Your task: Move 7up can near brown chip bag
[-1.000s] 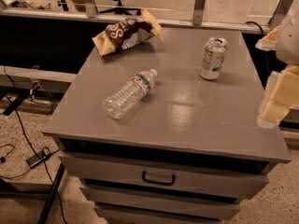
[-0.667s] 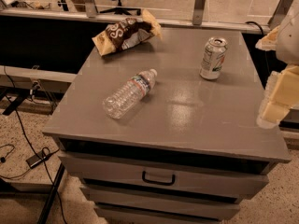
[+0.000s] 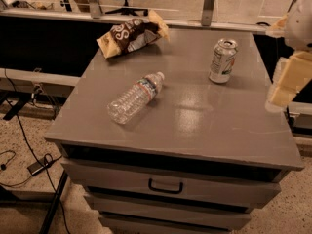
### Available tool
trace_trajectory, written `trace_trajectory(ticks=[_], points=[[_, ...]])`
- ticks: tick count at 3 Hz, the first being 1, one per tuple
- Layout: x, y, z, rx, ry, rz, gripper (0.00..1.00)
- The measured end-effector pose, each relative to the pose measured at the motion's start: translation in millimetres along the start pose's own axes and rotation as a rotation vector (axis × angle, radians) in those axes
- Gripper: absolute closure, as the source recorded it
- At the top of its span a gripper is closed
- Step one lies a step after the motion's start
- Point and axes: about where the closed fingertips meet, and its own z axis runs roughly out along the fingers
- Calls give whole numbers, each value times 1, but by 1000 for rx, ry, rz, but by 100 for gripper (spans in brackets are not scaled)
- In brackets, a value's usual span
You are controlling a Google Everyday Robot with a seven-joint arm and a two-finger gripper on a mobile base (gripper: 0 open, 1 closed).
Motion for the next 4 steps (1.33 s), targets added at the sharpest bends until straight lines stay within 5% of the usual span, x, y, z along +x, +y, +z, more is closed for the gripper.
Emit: trace_trajectory(ticks=[2, 3, 4], points=[[32, -102, 23, 87, -100, 122, 0], [30, -136, 47, 89, -266, 197, 0], [6, -151, 77, 31, -462, 269, 0]])
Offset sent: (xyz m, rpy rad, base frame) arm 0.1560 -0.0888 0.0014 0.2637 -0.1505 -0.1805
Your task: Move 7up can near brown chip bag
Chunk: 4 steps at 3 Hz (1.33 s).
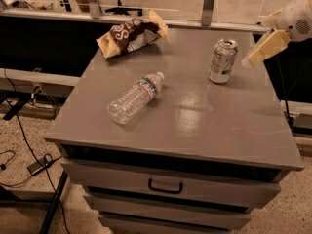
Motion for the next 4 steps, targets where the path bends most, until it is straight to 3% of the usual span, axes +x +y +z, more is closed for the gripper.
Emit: trace_trajectory(ticks=[1, 2, 4], points=[[-9, 5, 33, -81, -115, 54, 0], [-16, 15, 59, -146, -162, 70, 0], [-16, 27, 93, -205, -161, 92, 41]])
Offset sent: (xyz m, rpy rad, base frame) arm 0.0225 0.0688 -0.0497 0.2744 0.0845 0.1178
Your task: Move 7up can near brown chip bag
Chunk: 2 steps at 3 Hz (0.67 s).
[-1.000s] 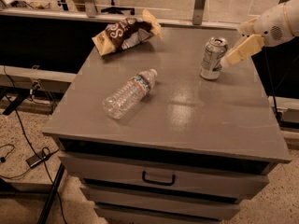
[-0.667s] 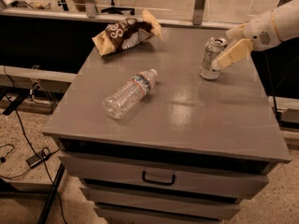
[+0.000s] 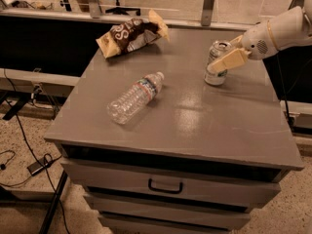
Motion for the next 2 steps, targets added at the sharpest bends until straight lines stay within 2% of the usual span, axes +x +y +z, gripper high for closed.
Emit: trace_trajectory(ticks=[2], points=[[0, 1, 7, -10, 0, 0, 88]])
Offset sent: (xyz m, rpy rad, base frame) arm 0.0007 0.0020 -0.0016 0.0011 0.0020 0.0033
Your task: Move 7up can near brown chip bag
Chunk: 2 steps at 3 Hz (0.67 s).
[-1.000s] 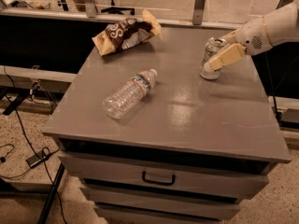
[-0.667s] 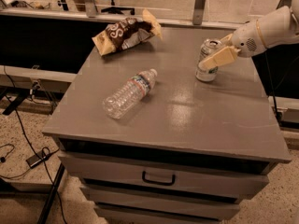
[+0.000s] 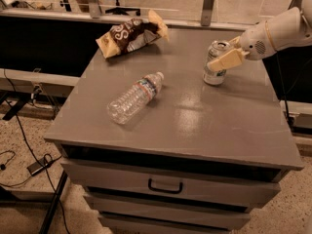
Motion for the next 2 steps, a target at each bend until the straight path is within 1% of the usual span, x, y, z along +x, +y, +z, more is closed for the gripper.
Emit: trace_trajectory(ticks=[1, 2], points=[[-10, -3, 4, -10, -27, -13, 100], [-38, -17, 20, -26, -83, -41, 100]])
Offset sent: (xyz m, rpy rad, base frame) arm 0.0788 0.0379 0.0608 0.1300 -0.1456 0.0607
